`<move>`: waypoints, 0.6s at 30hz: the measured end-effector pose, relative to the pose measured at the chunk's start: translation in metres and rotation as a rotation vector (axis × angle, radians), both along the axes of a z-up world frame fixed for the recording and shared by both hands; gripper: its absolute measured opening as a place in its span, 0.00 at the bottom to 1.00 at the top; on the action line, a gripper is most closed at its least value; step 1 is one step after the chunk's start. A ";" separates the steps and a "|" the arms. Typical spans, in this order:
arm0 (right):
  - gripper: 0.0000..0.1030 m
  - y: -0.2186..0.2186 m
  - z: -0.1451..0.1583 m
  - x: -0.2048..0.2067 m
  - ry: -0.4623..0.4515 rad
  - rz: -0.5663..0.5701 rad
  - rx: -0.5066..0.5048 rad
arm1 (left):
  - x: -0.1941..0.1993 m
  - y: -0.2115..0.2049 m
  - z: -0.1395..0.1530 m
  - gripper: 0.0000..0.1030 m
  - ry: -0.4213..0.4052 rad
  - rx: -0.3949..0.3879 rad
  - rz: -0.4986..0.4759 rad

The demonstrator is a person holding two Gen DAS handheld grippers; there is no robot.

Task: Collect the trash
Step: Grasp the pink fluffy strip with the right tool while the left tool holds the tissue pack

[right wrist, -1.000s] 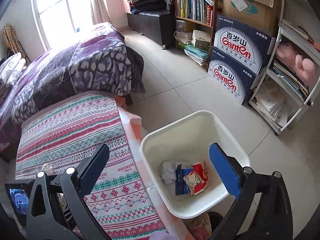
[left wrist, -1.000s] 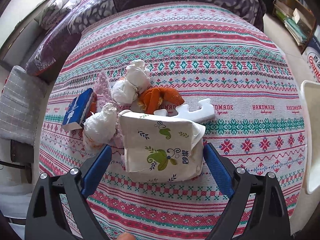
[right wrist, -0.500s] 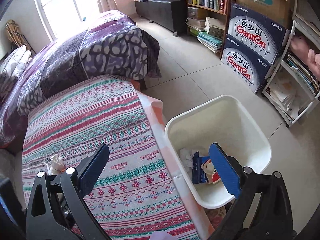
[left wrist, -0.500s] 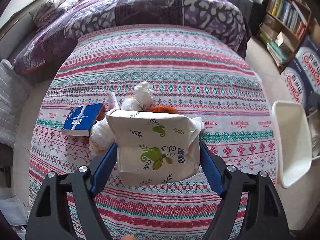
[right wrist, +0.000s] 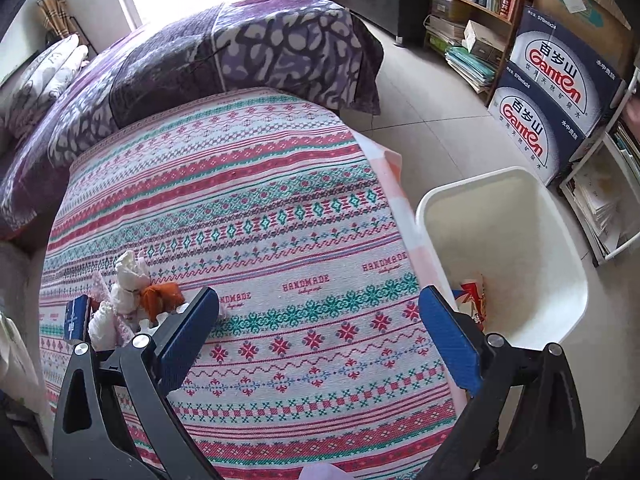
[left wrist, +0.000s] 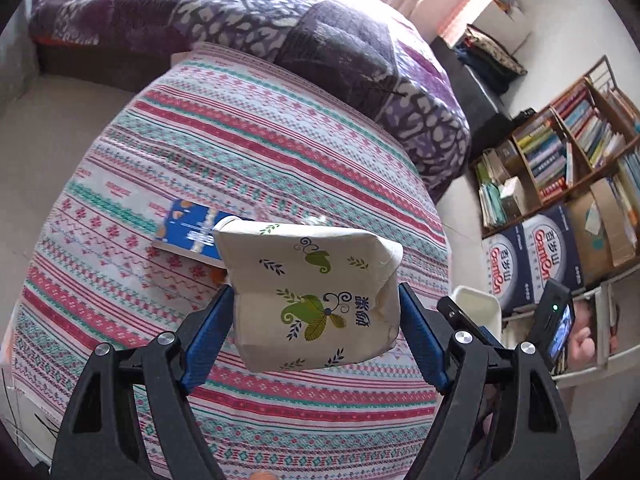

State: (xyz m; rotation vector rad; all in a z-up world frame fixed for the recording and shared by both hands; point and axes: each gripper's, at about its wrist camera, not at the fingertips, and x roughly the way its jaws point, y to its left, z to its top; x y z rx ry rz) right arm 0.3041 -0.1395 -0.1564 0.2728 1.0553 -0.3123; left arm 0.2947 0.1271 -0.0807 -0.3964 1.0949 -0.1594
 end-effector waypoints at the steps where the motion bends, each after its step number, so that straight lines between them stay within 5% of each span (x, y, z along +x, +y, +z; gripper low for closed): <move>1: 0.93 0.007 -0.001 0.001 0.000 0.020 -0.003 | 0.000 0.008 0.001 0.76 -0.005 0.008 0.029; 5: 0.93 0.043 -0.008 0.004 -0.004 0.133 0.000 | 0.000 0.039 0.007 0.75 -0.041 0.010 0.097; 11: 0.93 0.104 -0.029 0.008 0.028 0.347 0.049 | 0.003 0.077 0.007 0.75 -0.016 -0.209 0.135; 18: 0.81 0.157 -0.051 0.010 0.056 0.516 -0.017 | 0.002 0.093 0.005 0.75 -0.006 -0.197 0.170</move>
